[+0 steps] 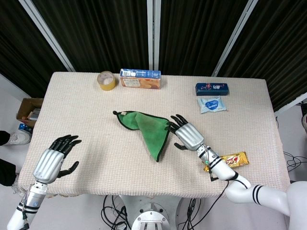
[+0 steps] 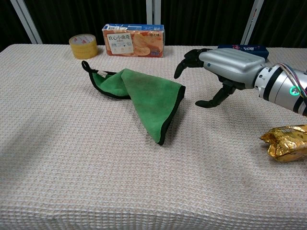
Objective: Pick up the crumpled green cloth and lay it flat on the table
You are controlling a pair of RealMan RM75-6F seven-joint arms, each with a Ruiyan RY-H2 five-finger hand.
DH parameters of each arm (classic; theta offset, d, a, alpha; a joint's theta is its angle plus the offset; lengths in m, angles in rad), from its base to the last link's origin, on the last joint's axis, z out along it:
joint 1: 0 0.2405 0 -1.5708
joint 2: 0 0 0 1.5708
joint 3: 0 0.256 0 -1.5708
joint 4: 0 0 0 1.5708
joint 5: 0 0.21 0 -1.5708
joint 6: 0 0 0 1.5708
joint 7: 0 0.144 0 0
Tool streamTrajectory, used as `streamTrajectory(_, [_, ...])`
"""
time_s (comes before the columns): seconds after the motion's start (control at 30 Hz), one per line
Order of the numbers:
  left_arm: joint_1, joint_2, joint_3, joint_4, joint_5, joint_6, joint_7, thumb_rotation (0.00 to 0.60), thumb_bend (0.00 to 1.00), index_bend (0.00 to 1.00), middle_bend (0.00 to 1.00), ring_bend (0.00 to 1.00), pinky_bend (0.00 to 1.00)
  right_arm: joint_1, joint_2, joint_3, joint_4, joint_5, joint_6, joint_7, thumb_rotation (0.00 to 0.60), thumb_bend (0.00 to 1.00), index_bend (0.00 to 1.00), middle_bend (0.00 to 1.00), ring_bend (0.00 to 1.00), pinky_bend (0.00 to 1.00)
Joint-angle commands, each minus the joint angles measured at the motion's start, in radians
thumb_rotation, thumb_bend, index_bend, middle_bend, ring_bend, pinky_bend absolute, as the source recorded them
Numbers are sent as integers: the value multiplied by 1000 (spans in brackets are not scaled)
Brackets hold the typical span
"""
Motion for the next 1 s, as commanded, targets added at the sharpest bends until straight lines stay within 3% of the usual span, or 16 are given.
streamTrajectory(0.03, [-1, 2, 3, 0, -4, -4, -3, 600, 294, 185, 131, 109, 167, 1, -1, -3, 1, 0, 3, -4, 600, 190, 253, 176, 0, 48])
streamTrajectory(0.2, [-3, -3, 6, 7, 0, 0, -16, 600, 295, 185, 131, 110, 167, 0, -1, -9, -13, -1, 13, -10, 600, 191, 253, 176, 0, 48])
streamTrajectory(0.37, [-6, -4, 7, 11, -4, -1, -26, 600, 294, 185, 131, 109, 167, 48, 11, -43, -55, -85, -12, -41, 600, 191, 255, 176, 0, 43])
streamTrajectory(0.5, [-9, -6, 4, 15, -15, -4, -49, 600, 294, 185, 131, 110, 167, 118, 9, -64, -92, -154, -81, -143, 600, 191, 275, 177, 0, 19])
streamTrajectory(0.7, [-3, -3, 10, 27, -27, -1, -83, 600, 295, 185, 131, 109, 167, 168, 0, -65, -97, -166, -154, -309, 600, 189, 277, 177, 0, 0])
streamTrajectory(1.0, [4, -6, 20, 45, -33, 3, -126, 600, 294, 185, 131, 110, 169, 222, -36, -82, -57, -197, -201, -399, 600, 186, 278, 177, 0, 0])
